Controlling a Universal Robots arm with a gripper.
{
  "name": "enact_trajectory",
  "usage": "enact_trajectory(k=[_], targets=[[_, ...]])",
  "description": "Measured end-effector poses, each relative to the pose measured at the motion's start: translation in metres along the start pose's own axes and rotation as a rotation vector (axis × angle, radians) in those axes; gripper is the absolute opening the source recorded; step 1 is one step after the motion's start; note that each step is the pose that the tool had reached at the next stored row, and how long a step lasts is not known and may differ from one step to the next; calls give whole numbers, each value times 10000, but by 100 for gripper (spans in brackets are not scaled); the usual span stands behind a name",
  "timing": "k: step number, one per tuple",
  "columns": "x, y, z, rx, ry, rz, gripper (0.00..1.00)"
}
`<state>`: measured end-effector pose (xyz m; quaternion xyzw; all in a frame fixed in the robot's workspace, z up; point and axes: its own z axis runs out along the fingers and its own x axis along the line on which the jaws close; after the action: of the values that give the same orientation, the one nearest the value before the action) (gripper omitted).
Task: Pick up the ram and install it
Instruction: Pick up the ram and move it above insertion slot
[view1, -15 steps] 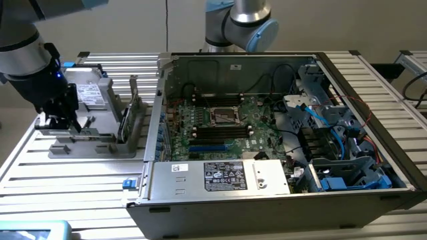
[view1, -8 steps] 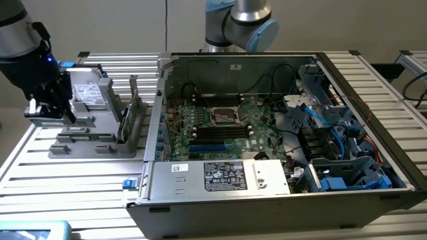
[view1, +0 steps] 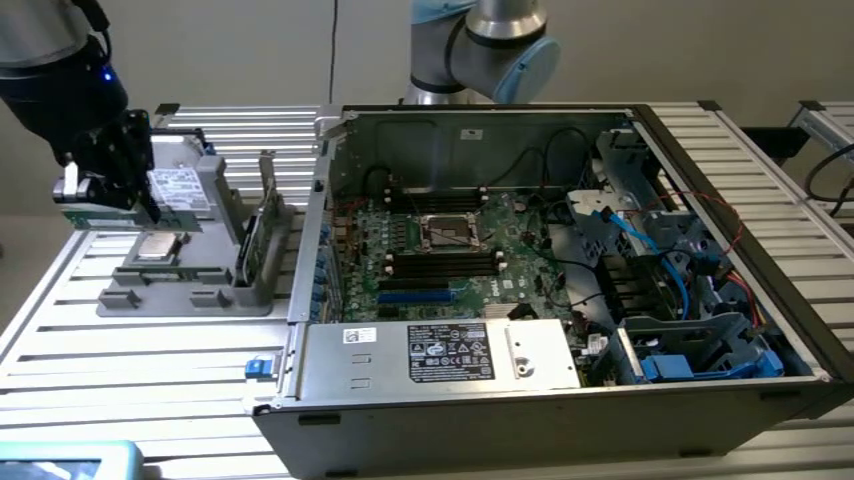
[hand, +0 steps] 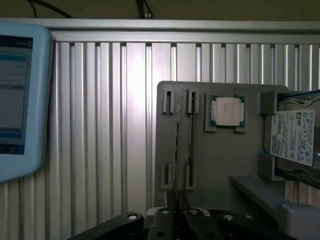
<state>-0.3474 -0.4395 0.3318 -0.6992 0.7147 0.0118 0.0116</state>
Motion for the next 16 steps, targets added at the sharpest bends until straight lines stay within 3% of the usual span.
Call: enact_trajectory(k=[16], targets=[[-30, -649, -726, -1, -61, 2, 13]])
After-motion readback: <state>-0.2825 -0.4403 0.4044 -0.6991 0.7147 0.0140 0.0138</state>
